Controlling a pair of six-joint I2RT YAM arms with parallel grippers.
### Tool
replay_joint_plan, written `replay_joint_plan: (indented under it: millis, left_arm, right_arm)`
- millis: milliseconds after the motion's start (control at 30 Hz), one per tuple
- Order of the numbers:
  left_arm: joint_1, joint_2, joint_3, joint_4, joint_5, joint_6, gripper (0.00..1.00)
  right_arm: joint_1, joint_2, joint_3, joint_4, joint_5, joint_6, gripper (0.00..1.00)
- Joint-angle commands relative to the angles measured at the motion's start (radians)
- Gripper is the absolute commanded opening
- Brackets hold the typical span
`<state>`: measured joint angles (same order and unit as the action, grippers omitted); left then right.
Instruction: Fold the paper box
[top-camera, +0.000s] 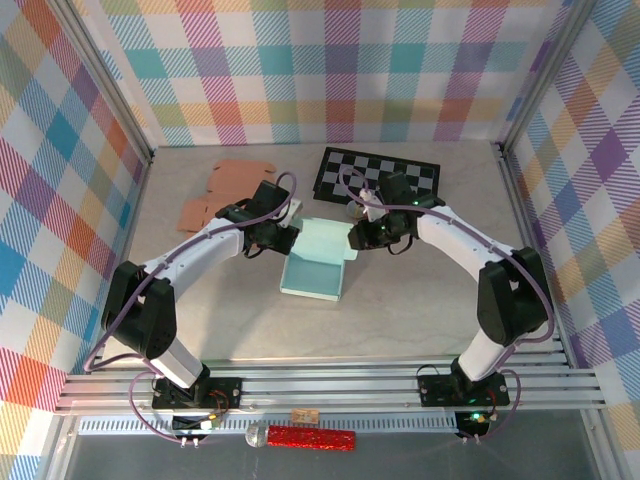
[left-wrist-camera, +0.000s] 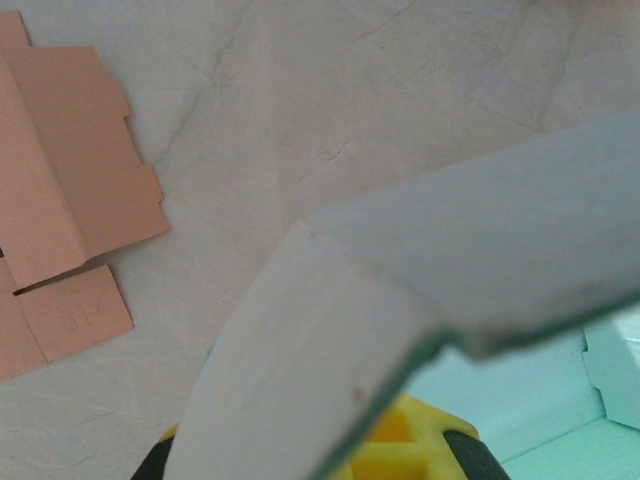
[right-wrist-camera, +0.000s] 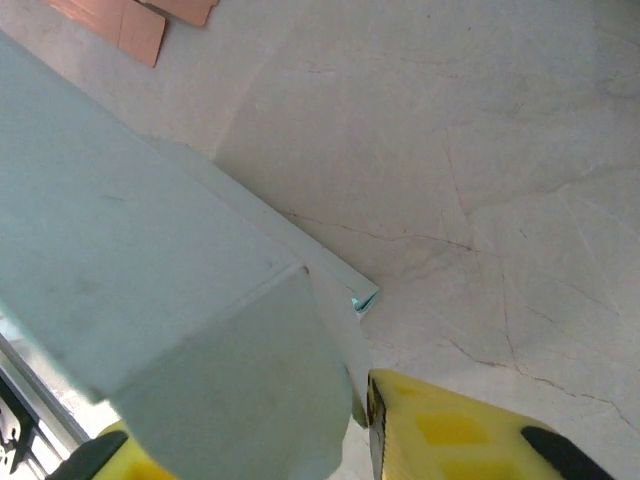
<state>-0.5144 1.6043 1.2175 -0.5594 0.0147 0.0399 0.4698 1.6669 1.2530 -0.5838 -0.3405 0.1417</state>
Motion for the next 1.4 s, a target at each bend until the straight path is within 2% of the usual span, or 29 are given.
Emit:
replay_joint_plan:
  millis: [0, 267, 500, 600, 700, 833, 900, 1000, 1367]
  left_arm:
    - [-0.003, 0.017, 0.007, 0.038, -0.006, -0.048, 0.00]
    - [-0.016, 0.034, -0.001, 0.112, -0.005, -0.167, 0.01]
    - [-0.026, 0.042, -0.017, 0.266, -0.040, -0.275, 0.02]
    - [-0.025, 0.046, -0.049, 0.373, -0.073, -0.295, 0.04]
    - [-0.026, 0.047, -0.092, 0.460, -0.059, -0.298, 0.07]
    - [-0.026, 0.017, -0.196, 0.606, -0.058, -0.326, 0.17]
    - [-0.026, 0.014, -0.236, 0.663, -0.053, -0.325, 0.18]
    - [-0.027, -0.017, -0.351, 0.854, -0.036, -0.328, 0.18]
    - [-0.035, -0.047, -0.437, 0.912, -0.009, -0.363, 0.24]
  right_arm:
    - [0.020, 0.013, 0.043, -0.007, 0.012, -0.007, 0.25]
    - [0.078, 0.009, 0.075, -0.005, 0.197, 0.061, 0.00]
    - [0.123, -0.027, 0.047, 0.125, 0.355, 0.163, 0.00]
    - [0.126, -0.057, -0.022, 0.261, 0.370, 0.204, 0.00]
    - [0.131, -0.066, -0.071, 0.368, 0.380, 0.233, 0.00]
    - [0.149, -0.067, -0.152, 0.503, 0.389, 0.240, 0.00]
    - [0.154, -0.066, -0.186, 0.550, 0.388, 0.249, 0.00]
    - [0.164, -0.067, -0.222, 0.597, 0.400, 0.253, 0.00]
    - [0.230, -0.067, -0.269, 0.633, 0.449, 0.281, 0.02]
